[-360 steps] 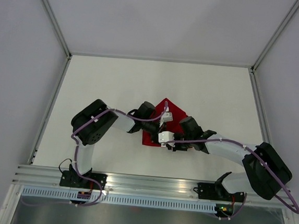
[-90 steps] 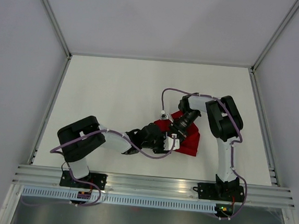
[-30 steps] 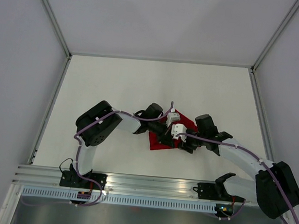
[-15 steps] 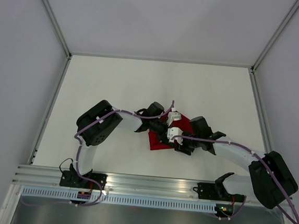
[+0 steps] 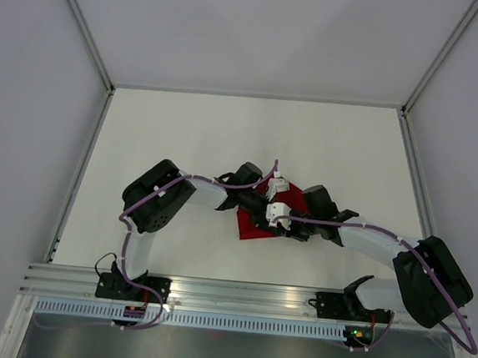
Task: Fold the napkin, place the utensils inside, and roll it up
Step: Roll the napkin with the utensil
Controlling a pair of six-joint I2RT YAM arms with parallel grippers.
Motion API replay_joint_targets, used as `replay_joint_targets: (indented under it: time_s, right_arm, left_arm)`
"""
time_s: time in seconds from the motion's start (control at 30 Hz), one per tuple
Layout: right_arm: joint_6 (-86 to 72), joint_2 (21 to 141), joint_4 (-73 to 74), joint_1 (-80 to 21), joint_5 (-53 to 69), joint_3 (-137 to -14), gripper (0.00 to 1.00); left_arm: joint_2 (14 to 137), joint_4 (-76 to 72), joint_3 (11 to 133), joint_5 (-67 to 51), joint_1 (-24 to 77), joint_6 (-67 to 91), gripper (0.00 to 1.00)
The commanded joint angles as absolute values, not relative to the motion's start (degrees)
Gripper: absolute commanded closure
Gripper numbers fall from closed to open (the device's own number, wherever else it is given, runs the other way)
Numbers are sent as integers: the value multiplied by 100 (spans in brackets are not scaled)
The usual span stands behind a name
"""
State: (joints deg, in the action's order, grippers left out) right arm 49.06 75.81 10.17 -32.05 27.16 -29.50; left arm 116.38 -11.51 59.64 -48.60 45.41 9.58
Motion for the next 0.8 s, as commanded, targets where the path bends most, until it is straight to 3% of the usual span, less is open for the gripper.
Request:
replay_joint_targets:
  time_s: [0.0,0.23,0.47,0.77]
  right_arm:
    - [4922,7822,1037,-3234,2786,-2900,72]
    - [5045,8217,1634,-3226,2988,-3304,89]
    - [5115,8604,2205,-3199,3252,-3656,93]
    - [5335,9289,2926,-2936,3656,-4288,94]
  left_arm:
    - [11778,-633,5889,-4456,4517,1178,86]
    - [11330,-922,5643,-4351,4474,1301,73]
    - [10549,-1582,5204,-3930,4447,1573,63]
    - [9467,-2109,4589,-2796,4377,1670,59]
